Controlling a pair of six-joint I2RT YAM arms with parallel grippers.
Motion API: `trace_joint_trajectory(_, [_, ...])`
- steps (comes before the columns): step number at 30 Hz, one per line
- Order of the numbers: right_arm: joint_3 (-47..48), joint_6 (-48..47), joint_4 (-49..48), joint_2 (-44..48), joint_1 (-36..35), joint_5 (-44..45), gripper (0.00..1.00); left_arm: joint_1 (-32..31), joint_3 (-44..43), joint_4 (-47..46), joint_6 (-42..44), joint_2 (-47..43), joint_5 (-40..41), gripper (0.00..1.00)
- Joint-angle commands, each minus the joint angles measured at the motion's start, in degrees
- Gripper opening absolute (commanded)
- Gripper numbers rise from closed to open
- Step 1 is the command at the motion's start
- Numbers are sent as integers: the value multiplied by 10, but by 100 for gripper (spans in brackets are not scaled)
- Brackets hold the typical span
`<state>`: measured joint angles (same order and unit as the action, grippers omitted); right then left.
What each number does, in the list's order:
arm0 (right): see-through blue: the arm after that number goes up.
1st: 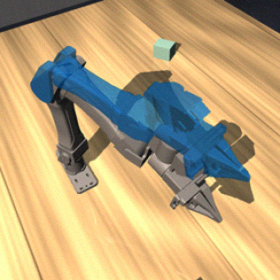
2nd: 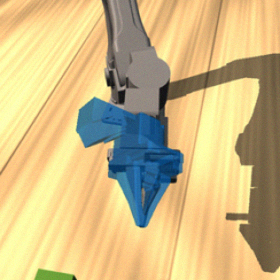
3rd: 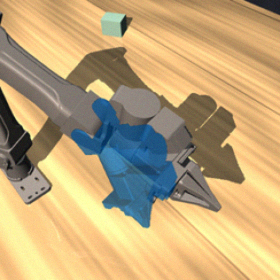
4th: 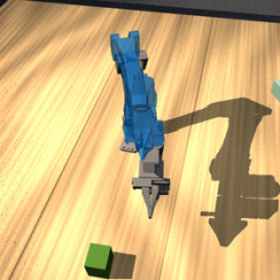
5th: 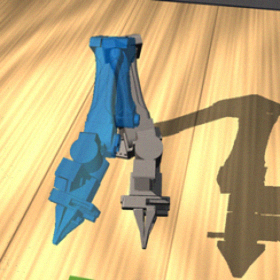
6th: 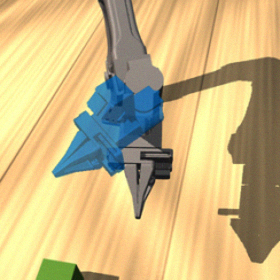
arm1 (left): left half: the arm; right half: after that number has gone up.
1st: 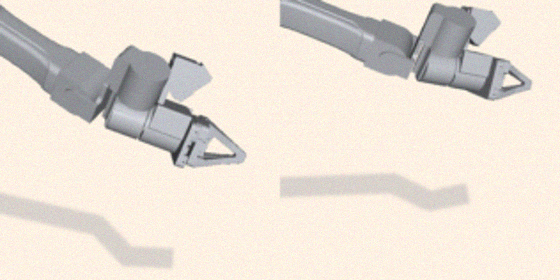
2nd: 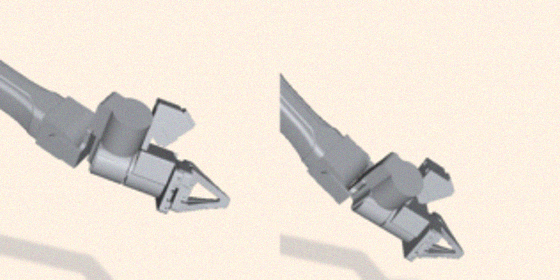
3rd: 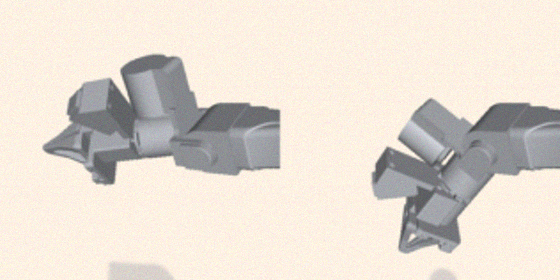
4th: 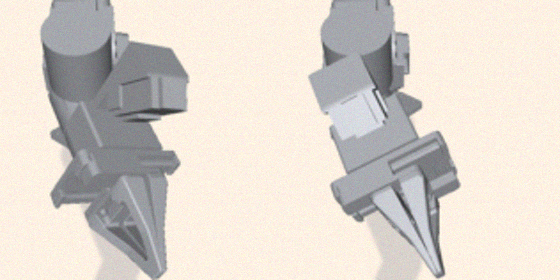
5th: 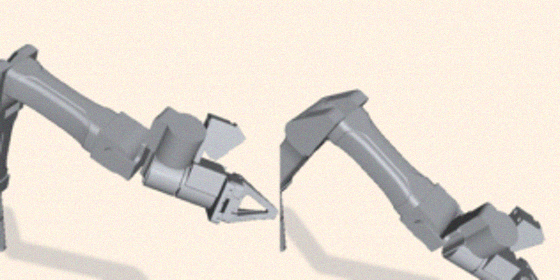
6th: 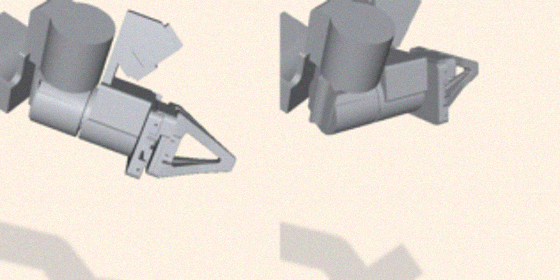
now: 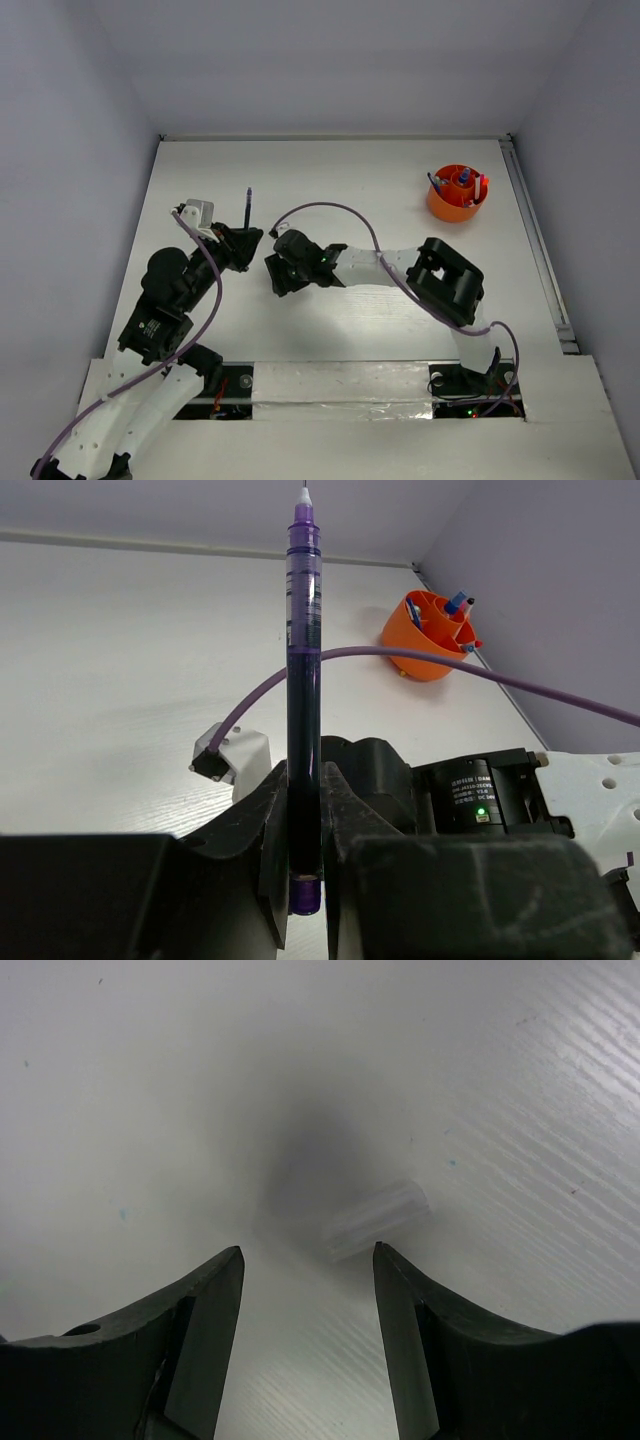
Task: Sort the stationery into containers
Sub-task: Pick up the pen cap from the center of the board.
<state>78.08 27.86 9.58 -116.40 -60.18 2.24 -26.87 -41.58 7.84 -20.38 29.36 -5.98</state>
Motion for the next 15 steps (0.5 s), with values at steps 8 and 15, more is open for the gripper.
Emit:
trace_joint_trajectory(8, [72,-13,80,-47,-9,87,66,3,8,-37,8,-9,-11,0])
trace_joint_trajectory(15, [109,-24,98,-82,-9,95,59,14,5,-37,13,-4,-17,0])
